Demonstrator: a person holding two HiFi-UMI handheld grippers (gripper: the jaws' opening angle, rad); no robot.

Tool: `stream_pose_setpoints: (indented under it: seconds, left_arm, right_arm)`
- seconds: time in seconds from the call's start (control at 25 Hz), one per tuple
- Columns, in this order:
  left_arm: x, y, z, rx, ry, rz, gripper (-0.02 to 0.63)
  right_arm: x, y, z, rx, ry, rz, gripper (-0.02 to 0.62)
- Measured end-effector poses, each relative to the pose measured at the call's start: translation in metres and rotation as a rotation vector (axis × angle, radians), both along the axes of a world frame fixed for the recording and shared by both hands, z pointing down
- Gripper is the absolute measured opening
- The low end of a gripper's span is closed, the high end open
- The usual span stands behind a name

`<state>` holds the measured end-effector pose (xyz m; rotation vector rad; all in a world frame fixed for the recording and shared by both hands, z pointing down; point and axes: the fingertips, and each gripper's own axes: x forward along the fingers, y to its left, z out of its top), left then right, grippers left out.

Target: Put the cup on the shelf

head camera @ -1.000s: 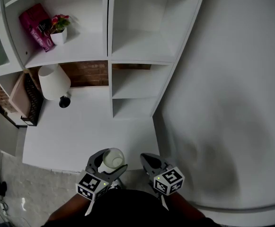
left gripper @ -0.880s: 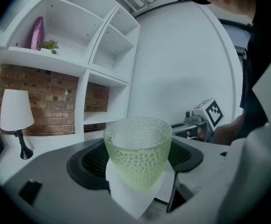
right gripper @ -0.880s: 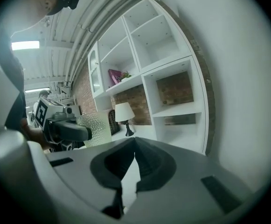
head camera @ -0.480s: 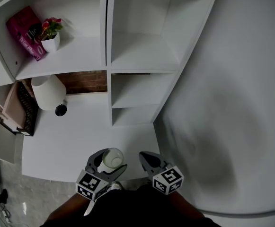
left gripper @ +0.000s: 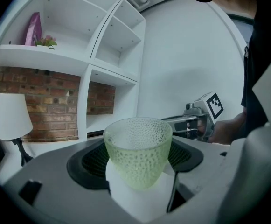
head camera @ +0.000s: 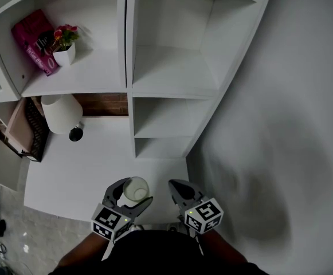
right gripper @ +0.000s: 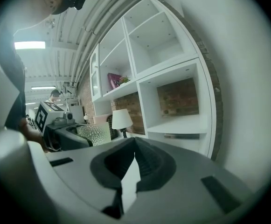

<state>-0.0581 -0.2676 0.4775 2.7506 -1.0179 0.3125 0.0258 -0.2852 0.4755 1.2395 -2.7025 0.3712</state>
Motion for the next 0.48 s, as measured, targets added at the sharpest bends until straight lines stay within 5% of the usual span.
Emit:
stream_pose_setpoints:
  seconds: [0.48]
  left_arm:
    - [0.023,-0.012,0.0,0.001,-0.038,-0.03,0.379]
  right_arm:
    - [0.02,-0.016,0.001,0.0,-0.033,-0.038,0.005]
